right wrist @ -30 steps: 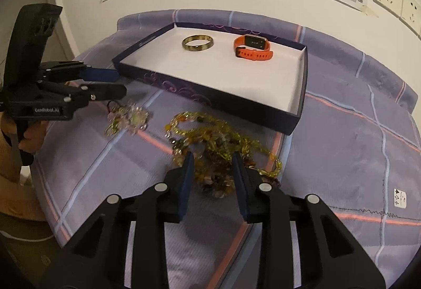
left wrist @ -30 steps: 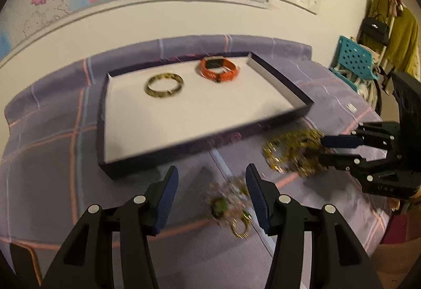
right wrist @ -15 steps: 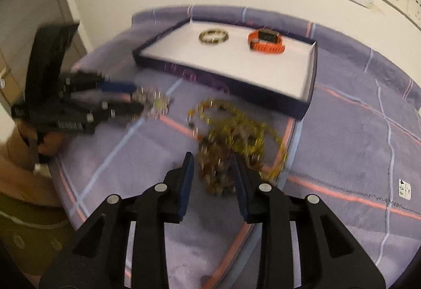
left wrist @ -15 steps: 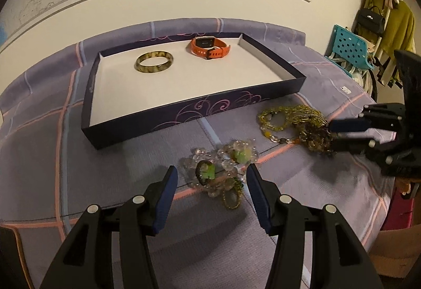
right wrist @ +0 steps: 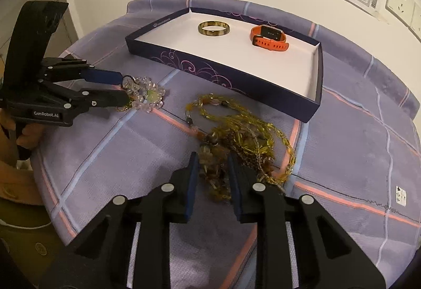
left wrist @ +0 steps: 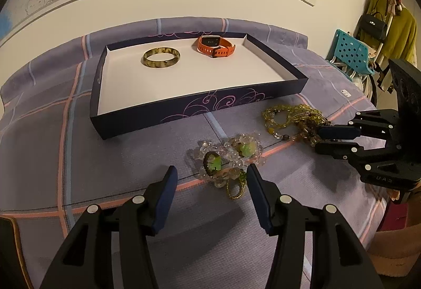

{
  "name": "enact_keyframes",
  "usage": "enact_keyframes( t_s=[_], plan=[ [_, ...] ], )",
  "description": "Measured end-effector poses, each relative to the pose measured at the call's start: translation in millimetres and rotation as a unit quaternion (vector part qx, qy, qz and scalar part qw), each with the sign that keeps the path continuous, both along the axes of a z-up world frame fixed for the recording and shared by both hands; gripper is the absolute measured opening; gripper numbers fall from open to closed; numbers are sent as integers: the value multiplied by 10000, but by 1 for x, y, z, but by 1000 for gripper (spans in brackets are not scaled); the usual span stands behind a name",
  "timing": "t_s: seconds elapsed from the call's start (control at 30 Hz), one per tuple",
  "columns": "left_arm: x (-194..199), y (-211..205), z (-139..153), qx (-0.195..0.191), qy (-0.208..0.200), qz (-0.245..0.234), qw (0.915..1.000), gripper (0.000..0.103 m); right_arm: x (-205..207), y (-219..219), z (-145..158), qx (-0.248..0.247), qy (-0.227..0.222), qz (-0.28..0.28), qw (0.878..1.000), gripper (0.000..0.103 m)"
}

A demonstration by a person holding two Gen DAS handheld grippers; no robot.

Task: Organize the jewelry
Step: 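Move the right gripper to the yellow bead necklace and grasp it, then lift the yellow bead necklace up with the right gripper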

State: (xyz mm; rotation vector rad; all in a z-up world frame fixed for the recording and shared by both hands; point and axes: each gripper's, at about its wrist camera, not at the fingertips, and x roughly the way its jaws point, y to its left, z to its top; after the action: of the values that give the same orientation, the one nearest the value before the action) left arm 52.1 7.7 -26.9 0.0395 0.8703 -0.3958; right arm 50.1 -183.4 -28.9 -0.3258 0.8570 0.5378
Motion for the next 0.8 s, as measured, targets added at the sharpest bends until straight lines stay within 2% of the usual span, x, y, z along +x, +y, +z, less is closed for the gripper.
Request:
enact_keyframes(
  t_s=[0.13,0.2,0.3,0.37,0.4,0.43,0.53,0.63,0.73,0.8],
  plan=[
    [-1,0,1,4,-15,-2,10000,52,2,-9,6,397,190,14,9990,19],
    [-2,2,2,-14,-27,6,10000,52,3,-16,20,697,64,1,9975,19],
    [0,2,3,-35,-46,43,10000,52,13,-13,26,396,-219,-197,9988,23],
    [1,2,3,-47,-34,53,10000,52,26,-10,20,314,-114,-231,9992,23],
    [1,2,3,-45,-29,62,10000,52,30,-9,17,307,-49,-190,9993,33],
    [1,2,3,-48,-23,55,10000,52,35,-8,13,247,-18,-184,9995,37],
    [0,4,3,-50,-14,76,10000,53,43,-3,4,77,35,-164,9998,34],
    [2,5,3,-86,4,104,9999,53,46,-4,6,76,14,-167,9998,23],
    [3,5,2,-100,15,92,9999,53,43,-4,11,-21,-161,-236,9996,30],
    [4,5,2,-102,16,83,9999,53,40,1,14,34,-147,-51,9999,29]
  ],
)
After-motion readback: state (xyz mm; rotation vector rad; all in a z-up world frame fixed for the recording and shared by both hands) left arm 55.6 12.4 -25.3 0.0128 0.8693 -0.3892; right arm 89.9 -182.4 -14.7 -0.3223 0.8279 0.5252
